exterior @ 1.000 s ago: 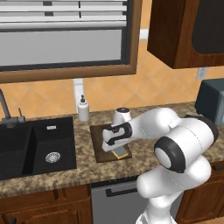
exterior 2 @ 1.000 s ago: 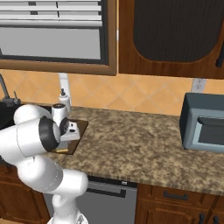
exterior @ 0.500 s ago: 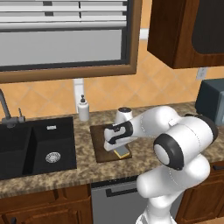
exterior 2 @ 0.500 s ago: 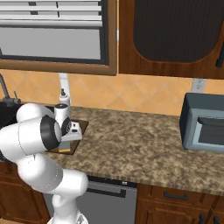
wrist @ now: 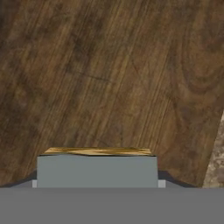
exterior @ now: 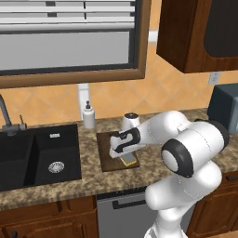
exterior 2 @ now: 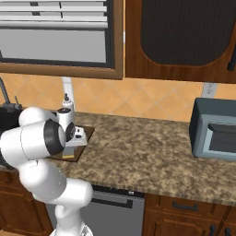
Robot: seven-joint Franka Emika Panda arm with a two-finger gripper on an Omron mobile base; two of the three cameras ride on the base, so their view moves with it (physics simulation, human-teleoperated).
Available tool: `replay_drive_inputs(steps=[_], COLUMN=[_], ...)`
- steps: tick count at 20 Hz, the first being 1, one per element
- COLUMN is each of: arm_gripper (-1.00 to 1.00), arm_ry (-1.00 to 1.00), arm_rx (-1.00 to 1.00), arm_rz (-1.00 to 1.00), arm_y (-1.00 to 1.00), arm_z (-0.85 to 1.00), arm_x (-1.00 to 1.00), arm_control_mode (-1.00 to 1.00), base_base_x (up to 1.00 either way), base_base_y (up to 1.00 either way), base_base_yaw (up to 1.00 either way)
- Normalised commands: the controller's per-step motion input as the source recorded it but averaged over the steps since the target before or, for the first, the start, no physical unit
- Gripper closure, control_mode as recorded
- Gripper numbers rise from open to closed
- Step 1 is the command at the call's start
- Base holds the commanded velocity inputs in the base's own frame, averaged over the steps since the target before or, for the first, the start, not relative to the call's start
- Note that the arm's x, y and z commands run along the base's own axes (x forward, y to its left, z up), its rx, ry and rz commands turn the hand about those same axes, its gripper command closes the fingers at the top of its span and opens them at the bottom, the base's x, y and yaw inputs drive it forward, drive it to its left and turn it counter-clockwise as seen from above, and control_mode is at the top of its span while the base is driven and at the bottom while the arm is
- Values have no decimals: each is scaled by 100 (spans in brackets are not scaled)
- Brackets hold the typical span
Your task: Pick up the sponge from the counter and clean the cutting board by briefly scrubbing or pressing down on the cutting board. Once finished, release the sponge.
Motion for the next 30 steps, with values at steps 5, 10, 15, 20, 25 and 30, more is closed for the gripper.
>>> replay_drive_inputs(steps=[5, 10, 15, 20, 25, 30], arm_gripper=[100, 100, 100, 100, 100, 100], arm_ry=[-4, -3, -6, -11, -9, -9], arm_rx=[0, 0, 0, 0, 0, -2], arm_rz=[-6, -1, 0, 0, 0, 0], arm_y=[0, 0, -9, -10, -6, -1], arm_z=[0, 0, -4, -12, -10, -2], arm_x=[20, 32, 21, 18, 31, 45], arm_control_mode=[-100, -100, -100, -100, -100, -100], base_base_x=[0, 0, 0, 0, 0, 0], base_base_y=[0, 0, 0, 0, 0, 0], base_base_yaw=[0, 0, 0, 0, 0, 0])
